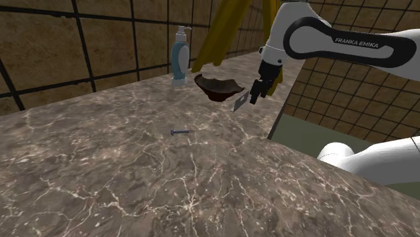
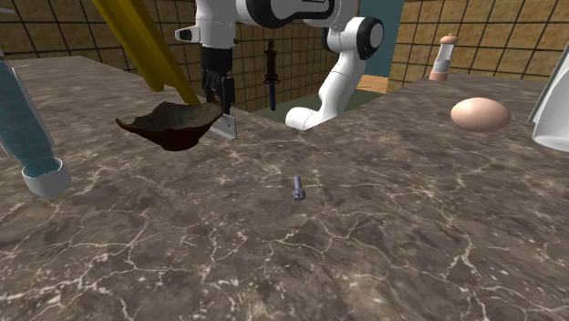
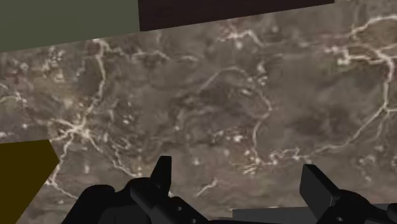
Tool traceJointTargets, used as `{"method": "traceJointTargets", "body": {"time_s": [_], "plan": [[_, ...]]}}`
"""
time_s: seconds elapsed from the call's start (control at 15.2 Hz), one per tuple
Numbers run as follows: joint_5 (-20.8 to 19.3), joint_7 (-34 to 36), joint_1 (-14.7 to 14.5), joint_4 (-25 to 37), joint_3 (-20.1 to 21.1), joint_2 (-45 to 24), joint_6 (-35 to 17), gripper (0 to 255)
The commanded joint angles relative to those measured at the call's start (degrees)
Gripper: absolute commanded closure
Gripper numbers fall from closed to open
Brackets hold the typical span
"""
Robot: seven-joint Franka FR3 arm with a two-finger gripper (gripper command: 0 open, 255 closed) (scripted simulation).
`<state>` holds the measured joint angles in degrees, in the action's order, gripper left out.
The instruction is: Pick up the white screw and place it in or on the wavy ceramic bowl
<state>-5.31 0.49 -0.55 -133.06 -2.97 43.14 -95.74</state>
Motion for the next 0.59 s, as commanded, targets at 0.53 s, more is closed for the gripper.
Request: {"method": "traceJointTargets", "body": {"time_s": [0.53], "plan": [[6.4,11.8,-3.1,5.0,9.4,-5.0,2.3,0]]}}
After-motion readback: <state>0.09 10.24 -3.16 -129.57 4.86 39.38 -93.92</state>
